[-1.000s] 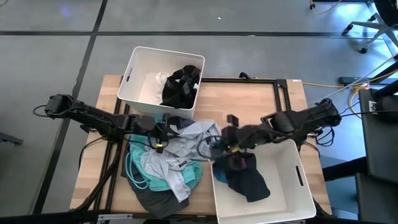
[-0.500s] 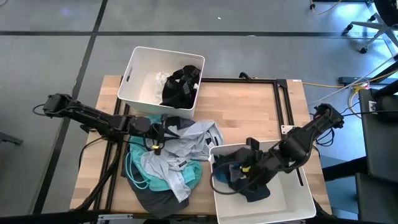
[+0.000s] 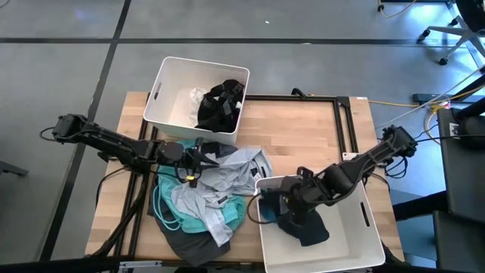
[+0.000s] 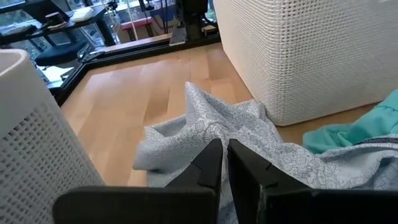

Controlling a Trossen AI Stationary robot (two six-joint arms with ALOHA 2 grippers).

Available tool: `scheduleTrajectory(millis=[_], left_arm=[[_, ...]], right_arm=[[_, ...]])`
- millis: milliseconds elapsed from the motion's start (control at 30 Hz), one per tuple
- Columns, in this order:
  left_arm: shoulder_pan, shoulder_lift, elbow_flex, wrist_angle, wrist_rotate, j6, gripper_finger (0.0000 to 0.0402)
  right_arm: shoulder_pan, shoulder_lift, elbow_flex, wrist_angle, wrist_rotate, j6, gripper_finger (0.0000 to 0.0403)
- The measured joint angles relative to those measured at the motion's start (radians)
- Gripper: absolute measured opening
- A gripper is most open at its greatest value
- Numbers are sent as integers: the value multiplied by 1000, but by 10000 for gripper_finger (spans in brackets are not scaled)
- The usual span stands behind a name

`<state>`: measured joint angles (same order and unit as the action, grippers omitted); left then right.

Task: Sort clothes
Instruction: Put the gray blue sock into the bottom white bin, then put the gray piece of clothing into the bottom white bin

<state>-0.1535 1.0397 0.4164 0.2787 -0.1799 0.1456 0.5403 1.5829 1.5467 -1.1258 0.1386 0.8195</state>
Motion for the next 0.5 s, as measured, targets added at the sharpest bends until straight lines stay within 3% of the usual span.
scheduleTrajectory(millis=[133,233,500], left_arm=[[0,0,0,3,0,-13,21],[0,4,0,36,-9,-29,47],[-3,-10,24,55,-11,-63,148]], right_arm=[[-15,0,38,1,-82,13,217],[-19,0,70,0,-86,12,233],[-19,-1,145,39,79,-139,241]])
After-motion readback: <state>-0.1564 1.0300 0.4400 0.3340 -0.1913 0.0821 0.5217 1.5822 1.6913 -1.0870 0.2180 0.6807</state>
